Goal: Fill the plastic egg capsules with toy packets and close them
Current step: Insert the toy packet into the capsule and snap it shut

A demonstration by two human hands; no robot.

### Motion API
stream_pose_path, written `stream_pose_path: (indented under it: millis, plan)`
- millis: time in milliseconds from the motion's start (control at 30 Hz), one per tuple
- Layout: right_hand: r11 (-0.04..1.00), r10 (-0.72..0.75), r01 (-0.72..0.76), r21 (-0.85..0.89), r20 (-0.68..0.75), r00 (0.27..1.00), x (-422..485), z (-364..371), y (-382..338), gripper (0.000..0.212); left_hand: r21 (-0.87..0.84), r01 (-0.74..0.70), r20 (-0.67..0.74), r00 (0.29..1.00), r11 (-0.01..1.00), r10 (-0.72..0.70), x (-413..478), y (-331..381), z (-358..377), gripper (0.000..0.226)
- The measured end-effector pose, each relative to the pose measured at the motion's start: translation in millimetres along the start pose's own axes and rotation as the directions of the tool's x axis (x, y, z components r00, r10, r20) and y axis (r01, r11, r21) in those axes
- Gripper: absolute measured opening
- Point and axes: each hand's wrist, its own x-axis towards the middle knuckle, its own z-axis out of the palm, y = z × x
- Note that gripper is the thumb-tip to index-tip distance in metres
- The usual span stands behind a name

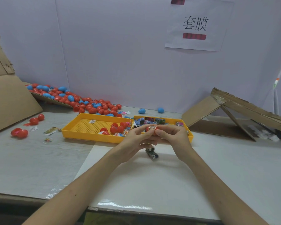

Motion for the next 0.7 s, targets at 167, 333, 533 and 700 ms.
stream_pose_path:
  millis: [167, 333, 533, 700]
  plan:
    - [0.983, 0.117, -0.106, 0.152, -0.061, 0.991, 4.4, -3.5, -3.7, 0.026, 0.02, -0.043, -0.083, 0.996, 0.999, 0.044, 2.8, 4.3, -3.7, 0.031]
    - [0.946, 0.191, -0.157, 0.283, -0.095, 0.977, 6.7, -7.9, -6.0, 0.036, 0.641, -0.24, -0.239, 0.84, 0.729, 0.487, 5.1, -0.7, -6.0, 0.017]
    - [0.966, 0.155, -0.126, 0.227, -0.11, 0.982, 6.5, -8.3, -3.3, 0.032, 0.865, -0.268, 0.071, 0.902, 0.425, 0.425, 3.0, -8.4, -6.2, 0.027]
    - [0.975, 0.138, -0.106, 0.197, -0.157, 0.978, 7.7, -10.6, -3.9, 0.031, 0.917, -0.195, 0.148, 0.977, 0.348, 0.155, 4.0, -8.4, -7.9, 0.033]
